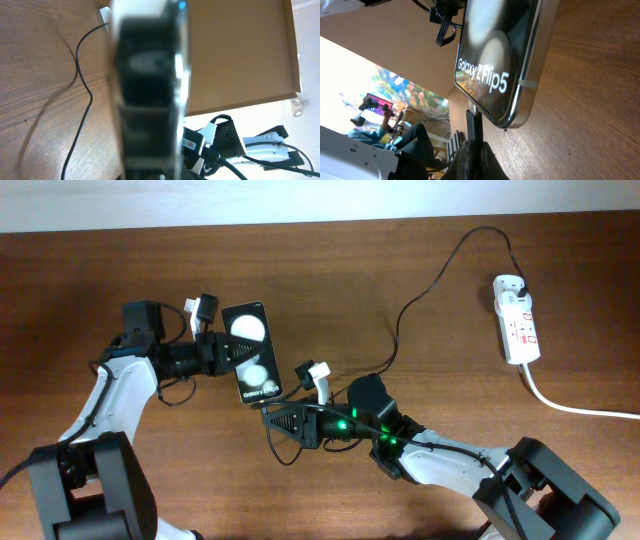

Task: Plug charger to phone and switch on socket
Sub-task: 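Push the plug up into the phone port with the right gripper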

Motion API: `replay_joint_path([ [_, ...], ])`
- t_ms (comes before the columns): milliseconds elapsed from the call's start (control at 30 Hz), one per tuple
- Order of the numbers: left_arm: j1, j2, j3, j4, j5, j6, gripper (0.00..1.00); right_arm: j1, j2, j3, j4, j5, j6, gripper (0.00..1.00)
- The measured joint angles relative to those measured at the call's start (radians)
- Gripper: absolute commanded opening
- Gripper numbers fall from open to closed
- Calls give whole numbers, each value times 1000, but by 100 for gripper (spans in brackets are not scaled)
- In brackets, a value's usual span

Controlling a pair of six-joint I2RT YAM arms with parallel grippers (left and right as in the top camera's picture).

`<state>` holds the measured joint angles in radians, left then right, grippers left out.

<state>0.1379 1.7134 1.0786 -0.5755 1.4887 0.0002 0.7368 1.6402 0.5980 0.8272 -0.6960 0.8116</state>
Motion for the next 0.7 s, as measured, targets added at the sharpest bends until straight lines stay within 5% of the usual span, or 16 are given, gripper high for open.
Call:
replay_joint_path([
  [700,3,0,0,3,-23,0,0,-10,0,-7,5,16,0,4],
])
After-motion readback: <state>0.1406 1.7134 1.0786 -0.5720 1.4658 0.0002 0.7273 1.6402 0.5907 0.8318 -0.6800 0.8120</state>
